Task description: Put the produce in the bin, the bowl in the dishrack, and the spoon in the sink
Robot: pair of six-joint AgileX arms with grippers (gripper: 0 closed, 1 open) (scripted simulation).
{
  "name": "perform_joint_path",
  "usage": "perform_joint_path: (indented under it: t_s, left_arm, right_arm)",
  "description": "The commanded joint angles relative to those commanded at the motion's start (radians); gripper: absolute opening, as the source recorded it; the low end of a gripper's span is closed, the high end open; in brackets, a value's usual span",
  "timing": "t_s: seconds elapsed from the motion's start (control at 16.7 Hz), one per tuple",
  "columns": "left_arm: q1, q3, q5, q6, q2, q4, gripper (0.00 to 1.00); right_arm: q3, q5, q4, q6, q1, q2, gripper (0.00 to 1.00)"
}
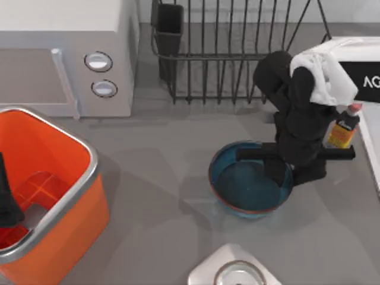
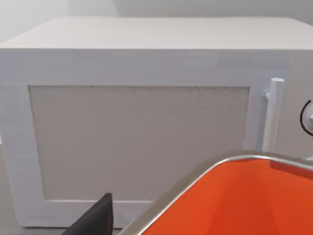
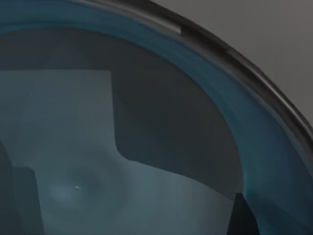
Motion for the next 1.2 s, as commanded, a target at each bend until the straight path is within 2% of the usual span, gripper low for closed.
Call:
perform_joint_path:
  t_s: [0.54,0.96,1.2]
  left_arm:
    - [0.000,0.000,0.000,0.000,0.000,0.000,1.00]
    - [0.000,0.000,0.000,0.000,0.000,0.000,1.00]
    - [0.000,0.000,0.000,0.000,0.000,0.000,1.00]
  right_arm:
    - [0.017,0.001,-0.017,0.001,0.000,-0.007,0.00]
    - [0.217,0.000,-0.309,-0.001,-0.002,-0.063,0.00]
    - [0.273,0.000,-0.368,-0.004,-0.004,-0.097,0.00]
